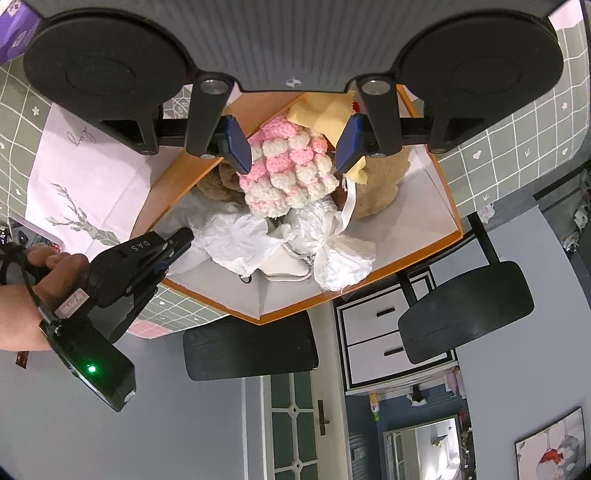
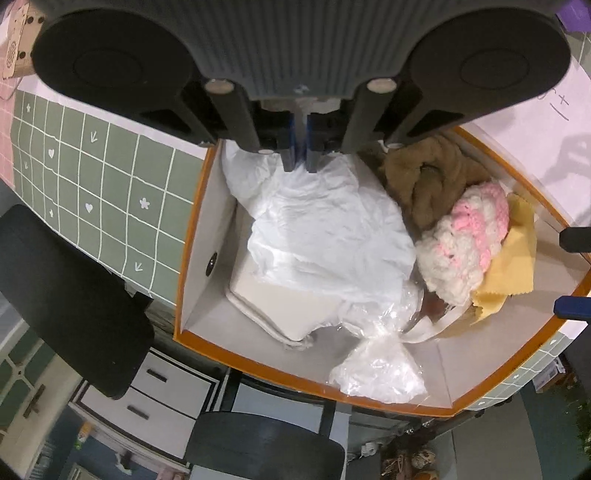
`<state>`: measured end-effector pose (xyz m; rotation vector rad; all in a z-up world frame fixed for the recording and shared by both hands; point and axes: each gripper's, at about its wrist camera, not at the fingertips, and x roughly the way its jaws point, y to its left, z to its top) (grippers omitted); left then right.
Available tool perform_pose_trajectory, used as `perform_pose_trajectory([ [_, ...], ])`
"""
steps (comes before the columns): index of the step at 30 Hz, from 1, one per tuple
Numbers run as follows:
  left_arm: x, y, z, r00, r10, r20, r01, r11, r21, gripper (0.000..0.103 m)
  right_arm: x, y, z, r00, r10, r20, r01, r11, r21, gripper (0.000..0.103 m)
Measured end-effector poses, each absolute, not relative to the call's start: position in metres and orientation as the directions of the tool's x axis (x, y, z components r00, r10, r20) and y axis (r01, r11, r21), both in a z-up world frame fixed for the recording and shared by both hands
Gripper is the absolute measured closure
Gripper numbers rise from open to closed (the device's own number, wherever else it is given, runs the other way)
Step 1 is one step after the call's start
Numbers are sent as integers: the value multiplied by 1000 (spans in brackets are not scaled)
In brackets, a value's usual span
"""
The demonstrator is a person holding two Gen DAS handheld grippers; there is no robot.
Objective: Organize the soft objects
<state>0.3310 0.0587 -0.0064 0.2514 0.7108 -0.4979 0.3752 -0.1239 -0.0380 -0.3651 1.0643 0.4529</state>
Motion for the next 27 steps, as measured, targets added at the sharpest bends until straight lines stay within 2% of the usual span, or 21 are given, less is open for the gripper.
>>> perform_pose_trajectory([
  [20,287,46,29,661,-336,-671,511,857,74,41,302,-121,19,402,170,-900,-610,783,-125,100],
  [27,262,38,37,669,-309,-676,492,866,92,40,257,-124,39,445,251,-859,-621,778,-94,99],
])
